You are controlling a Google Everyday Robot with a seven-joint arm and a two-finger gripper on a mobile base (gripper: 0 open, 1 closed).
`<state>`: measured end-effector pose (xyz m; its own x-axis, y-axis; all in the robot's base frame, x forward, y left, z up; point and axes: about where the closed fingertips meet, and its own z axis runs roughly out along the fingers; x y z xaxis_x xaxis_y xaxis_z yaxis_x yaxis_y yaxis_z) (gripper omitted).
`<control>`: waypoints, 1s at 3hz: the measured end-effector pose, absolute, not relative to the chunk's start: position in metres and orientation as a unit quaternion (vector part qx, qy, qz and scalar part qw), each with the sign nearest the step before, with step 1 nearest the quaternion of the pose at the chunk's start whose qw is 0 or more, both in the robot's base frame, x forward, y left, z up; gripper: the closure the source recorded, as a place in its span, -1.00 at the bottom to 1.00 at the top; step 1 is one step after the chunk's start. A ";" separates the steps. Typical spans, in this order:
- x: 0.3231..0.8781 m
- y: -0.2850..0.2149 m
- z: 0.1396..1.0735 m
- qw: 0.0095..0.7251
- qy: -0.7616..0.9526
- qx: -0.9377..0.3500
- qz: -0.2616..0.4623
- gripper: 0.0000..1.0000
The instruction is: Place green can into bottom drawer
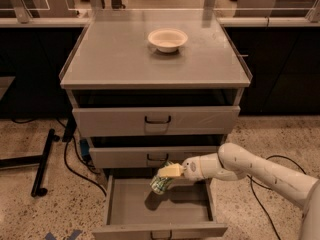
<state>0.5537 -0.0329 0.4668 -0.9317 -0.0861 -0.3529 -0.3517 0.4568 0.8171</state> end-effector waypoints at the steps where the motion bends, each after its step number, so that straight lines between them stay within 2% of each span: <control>1: 0.562 -0.015 0.439 0.126 0.835 -0.115 0.523 1.00; 3: 0.590 0.050 0.331 0.099 0.814 -0.054 0.569 1.00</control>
Offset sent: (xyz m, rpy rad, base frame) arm 0.0439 0.0904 -0.1477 0.1883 0.1368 -0.0889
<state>0.5904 0.0499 0.3309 -0.9744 0.0248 -0.2234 -0.2012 0.3462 0.9163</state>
